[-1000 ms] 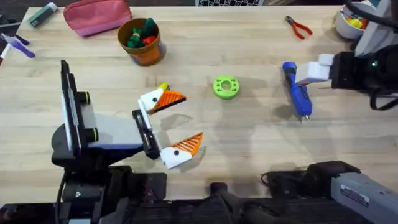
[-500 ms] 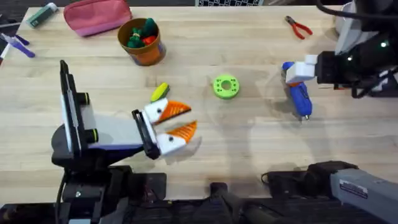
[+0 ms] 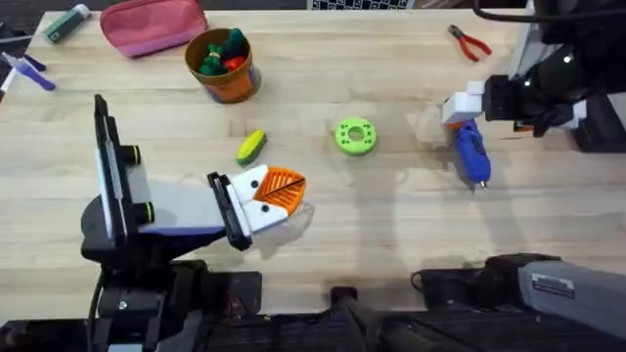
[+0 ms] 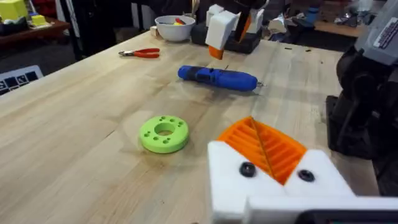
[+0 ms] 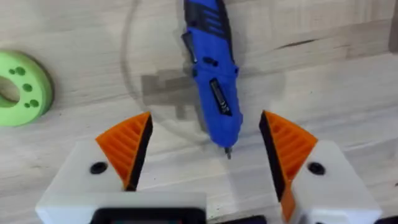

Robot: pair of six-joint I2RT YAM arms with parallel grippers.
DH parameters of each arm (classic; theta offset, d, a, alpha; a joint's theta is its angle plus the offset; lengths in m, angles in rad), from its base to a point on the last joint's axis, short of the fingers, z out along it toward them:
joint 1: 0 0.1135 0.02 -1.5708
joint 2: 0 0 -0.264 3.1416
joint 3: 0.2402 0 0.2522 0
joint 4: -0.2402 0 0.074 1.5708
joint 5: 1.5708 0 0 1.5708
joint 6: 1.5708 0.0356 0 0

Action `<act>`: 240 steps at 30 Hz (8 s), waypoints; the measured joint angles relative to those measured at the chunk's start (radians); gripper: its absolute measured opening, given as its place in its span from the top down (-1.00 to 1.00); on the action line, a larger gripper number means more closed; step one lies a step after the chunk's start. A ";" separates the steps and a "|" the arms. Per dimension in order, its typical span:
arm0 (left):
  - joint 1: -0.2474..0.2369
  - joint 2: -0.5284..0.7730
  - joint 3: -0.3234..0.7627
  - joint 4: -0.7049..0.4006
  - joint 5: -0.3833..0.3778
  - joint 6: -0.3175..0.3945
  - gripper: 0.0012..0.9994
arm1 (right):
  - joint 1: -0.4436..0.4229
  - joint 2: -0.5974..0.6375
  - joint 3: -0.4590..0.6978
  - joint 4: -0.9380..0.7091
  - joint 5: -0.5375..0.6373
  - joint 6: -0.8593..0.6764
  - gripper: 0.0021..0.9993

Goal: Pick up the gripper from the table and insert it into the empty holder that is missing its gripper. Then pick up a screw, insert it into the mounting hole, and use the screwdriver to tighten it. Finally, clean up the table by picking up the vegetable and placing it into the bucket.

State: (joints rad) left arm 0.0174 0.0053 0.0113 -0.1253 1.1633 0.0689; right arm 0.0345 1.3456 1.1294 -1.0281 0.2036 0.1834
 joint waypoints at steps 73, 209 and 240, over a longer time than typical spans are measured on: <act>0.000 0.000 0.000 0.000 0.000 0.000 0.97 | -0.162 0.410 -0.001 0.298 -0.129 -0.411 0.64; 0.000 0.000 0.000 0.000 0.000 0.000 0.97 | 0.731 0.062 -0.232 2.004 -1.311 -0.019 0.95; 0.000 0.000 0.000 0.000 0.000 0.000 0.97 | 0.731 0.086 -0.232 2.000 -1.321 -0.064 0.95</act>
State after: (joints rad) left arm 0.0174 0.0055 0.0113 -0.1253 1.1633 0.0685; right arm 0.7658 1.4319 0.8970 0.9718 -1.1172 0.1195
